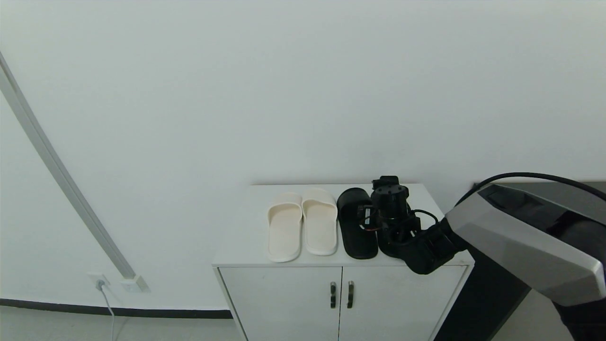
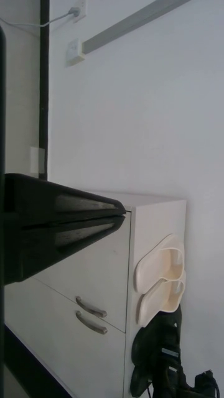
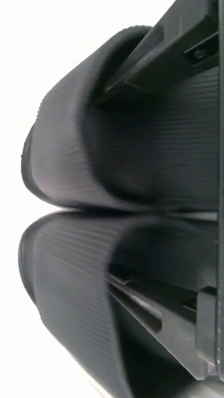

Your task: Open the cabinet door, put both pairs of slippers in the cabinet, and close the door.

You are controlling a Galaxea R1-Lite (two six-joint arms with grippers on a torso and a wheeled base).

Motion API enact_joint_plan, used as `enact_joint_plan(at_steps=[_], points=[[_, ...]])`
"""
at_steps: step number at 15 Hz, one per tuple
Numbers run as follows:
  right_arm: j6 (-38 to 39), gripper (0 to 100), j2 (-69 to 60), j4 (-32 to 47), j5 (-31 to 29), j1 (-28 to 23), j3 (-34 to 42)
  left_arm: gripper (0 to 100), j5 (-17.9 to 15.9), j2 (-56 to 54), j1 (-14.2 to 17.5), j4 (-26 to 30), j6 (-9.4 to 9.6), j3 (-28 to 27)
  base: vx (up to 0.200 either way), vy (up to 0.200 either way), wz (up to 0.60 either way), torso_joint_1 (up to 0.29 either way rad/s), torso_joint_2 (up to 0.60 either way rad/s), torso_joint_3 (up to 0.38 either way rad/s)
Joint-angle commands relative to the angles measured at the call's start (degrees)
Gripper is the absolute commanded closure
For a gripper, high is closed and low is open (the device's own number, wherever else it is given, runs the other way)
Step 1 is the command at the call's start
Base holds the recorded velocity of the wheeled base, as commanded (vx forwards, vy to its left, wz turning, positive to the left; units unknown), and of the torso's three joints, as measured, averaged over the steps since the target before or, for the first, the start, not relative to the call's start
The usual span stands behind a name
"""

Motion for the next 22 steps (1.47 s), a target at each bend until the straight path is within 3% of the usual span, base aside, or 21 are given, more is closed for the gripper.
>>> enact_joint_plan(at_steps=[1, 4, 5, 12, 17, 19, 22], points=[[0.04, 0, 1.59, 1.89, 0.13, -1.38, -3.75, 100, 0.01, 0.06, -0.01, 0.0, -0.08, 0.01, 0.0, 0.0, 0.0, 0.0, 0.0, 0.0], [0.04, 0, 2.2, 2.77, 0.21, -2.08, -4.8, 100, 0.01, 0.06, -0.01, 0.0, -0.08, 0.01, 0.0, 0.0, 0.0, 0.0, 0.0, 0.0], [0.04, 100, 2.64, 2.77, 0.39, -2.26, -5.24, 100, 0.01, 0.06, -0.01, 0.0, -0.08, 0.01, 0.0, 0.0, 0.0, 0.0, 0.0, 0.0], [0.04, 100, 2.38, 2.77, 0.21, -2.26, -6.38, 100, 0.01, 0.06, -0.01, 0.0, -0.08, 0.01, 0.0, 0.0, 0.0, 0.0, 0.0, 0.0], [-0.4, 100, -3.6, 2.59, 0.48, -1.46, -2.17, 100, 0.01, 0.06, -0.01, 0.0, -0.08, 0.01, 0.0, 0.0, 0.0, 0.0, 0.0, 0.0], [-0.49, 100, -8.17, 1.36, 4.26, -0.41, 4.43, 100, 0.01, 0.06, -0.01, 0.0, -0.08, 0.01, 0.0, 0.0, 0.0, 0.0, 0.0, 0.0], [-3.66, 100, -20.3, -3.82, 18.14, 1.7, 22.0, 100, 0.1, 0.06, -0.01, 0.0, -0.35, 0.01, 0.0, 0.0, 0.0, 0.0, 0.0, 0.0]])
